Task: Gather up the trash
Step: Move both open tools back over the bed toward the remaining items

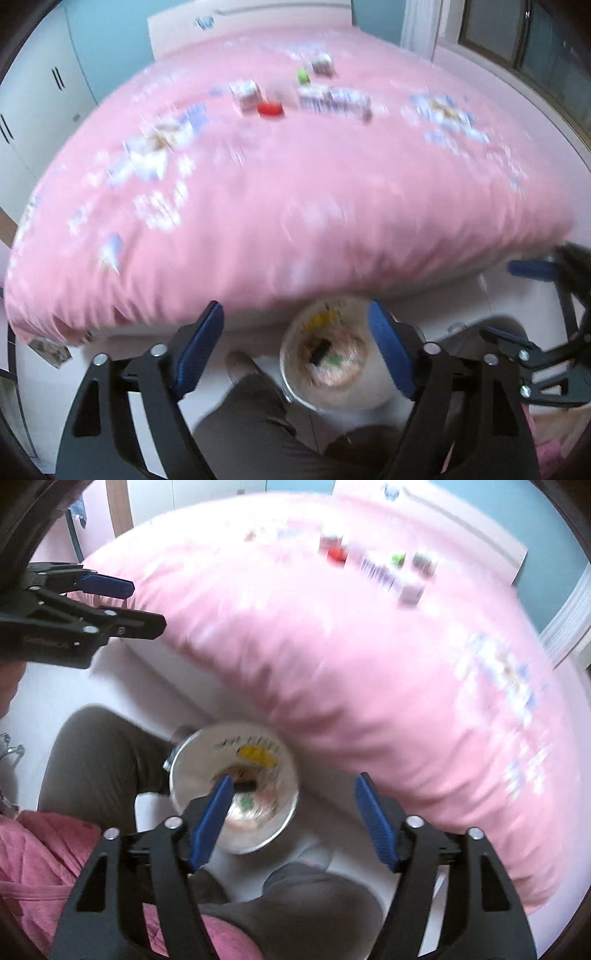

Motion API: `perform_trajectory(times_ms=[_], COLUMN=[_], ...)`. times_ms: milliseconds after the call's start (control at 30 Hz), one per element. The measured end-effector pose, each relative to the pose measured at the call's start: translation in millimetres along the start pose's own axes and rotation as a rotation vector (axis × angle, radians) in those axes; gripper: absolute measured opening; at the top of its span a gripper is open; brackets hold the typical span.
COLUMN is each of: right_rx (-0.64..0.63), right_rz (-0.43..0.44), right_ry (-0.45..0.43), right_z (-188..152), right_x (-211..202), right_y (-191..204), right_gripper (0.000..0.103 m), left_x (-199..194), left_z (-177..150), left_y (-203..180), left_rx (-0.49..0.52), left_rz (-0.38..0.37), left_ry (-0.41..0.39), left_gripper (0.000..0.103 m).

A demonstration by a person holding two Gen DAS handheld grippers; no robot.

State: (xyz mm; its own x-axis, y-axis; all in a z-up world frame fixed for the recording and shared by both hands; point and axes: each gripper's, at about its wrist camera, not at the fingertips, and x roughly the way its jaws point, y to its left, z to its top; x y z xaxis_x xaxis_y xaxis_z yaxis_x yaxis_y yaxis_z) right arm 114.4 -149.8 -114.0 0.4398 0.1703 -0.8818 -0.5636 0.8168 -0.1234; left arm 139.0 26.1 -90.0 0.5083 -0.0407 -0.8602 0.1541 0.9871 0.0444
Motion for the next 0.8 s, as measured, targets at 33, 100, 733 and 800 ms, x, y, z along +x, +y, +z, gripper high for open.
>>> perform_trajectory(times_ms=[33, 100, 733, 800], right_rx=[-0.004, -0.004, 0.009, 0.007], right_rz=[-0.014, -0.031, -0.089, -0.091], right_ry=[-0.021, -0.05, -0.135, -0.131], right_z=[6.4, 17.0, 119.7, 131.9], right_x=[-7.4, -17.4, -1.6, 7.6], right_y=[-3.8, -10.6, -84.8, -94.8], right_gripper=[0.073, 0.075, 0.078, 0.078], left_x=[-2.0, -6.8, 35.4, 46.4], left_z=[5.4, 20.5, 141.3, 156.8], left_y=[-0.1, 5.6, 46.6, 51.7], left_rx=[-0.004, -0.013, -0.062, -0.069], left_rz=[0.011, 0.018, 0.09, 0.091], left_ry=[-0.014, -0.031, -0.041, -0.035], left_gripper=[0.088, 0.089, 0.09, 0.09])
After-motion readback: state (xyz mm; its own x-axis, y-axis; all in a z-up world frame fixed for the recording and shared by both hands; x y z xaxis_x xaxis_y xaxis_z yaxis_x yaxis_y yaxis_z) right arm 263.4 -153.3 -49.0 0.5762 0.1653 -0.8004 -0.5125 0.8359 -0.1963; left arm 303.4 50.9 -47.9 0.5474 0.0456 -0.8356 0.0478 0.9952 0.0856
